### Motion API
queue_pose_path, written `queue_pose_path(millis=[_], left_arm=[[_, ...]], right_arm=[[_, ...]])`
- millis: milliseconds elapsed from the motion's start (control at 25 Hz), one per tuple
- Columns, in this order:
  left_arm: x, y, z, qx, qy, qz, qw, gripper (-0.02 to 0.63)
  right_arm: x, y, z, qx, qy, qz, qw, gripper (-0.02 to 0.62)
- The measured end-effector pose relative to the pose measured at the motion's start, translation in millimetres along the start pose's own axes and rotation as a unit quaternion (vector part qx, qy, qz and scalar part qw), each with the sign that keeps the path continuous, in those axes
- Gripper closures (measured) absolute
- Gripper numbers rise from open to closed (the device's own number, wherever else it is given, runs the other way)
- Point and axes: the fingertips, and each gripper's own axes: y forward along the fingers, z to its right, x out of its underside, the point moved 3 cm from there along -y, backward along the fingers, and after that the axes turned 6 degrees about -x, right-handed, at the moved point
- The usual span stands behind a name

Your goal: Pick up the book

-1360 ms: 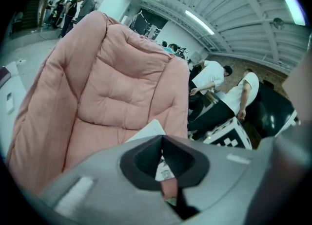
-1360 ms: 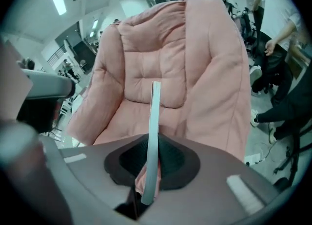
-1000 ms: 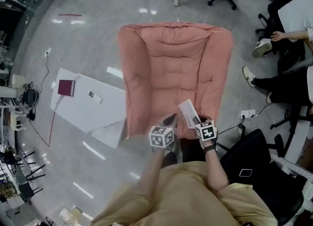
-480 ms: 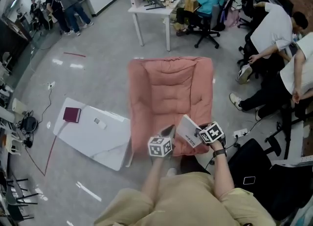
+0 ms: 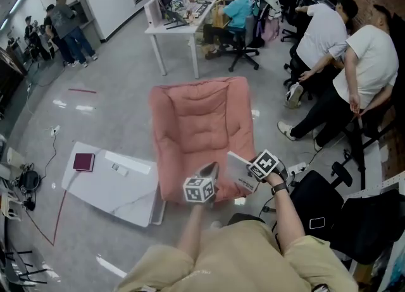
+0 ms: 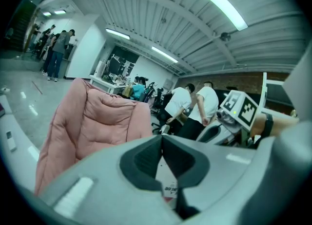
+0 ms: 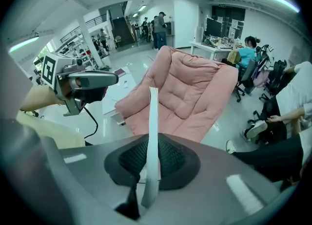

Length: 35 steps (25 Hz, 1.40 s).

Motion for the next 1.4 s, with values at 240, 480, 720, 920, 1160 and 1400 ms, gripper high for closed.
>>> queue_pose_path(millis=[240, 480, 720, 920, 1160, 1400], left_arm=[[-23, -5, 33, -0.010, 0.020, 0.019, 0.9996, 0.603], [-39, -4, 73, -0.029, 0.044, 0.055, 0.9971, 0.603], [-51, -8, 110, -0.034, 0.095, 0.091, 0.9907, 0.603], [-76, -22, 128, -0.041, 0.125, 0.140, 0.9814, 0.603], [-94, -30, 147, -0.039, 0.159, 0.179, 0.9700, 0.603], [-104, -36, 153, -0.035, 0.163, 0.193, 0.9669, 0.604]], right_arm=[[16, -18, -16, -0.019, -0.023, -0.005, 1.000, 0.548], [21, -49, -26, -0.045, -0.055, 0.007, 0.997, 0.548], [28, -79, -31, -0.038, -0.083, 0.009, 0.996, 0.548], [28, -99, -32, -0.028, -0.099, 0.005, 0.995, 0.548], [28, -126, -32, 0.003, -0.125, 0.002, 0.992, 0.548], [17, -140, -37, 0.002, -0.145, 0.001, 0.989, 0.548]])
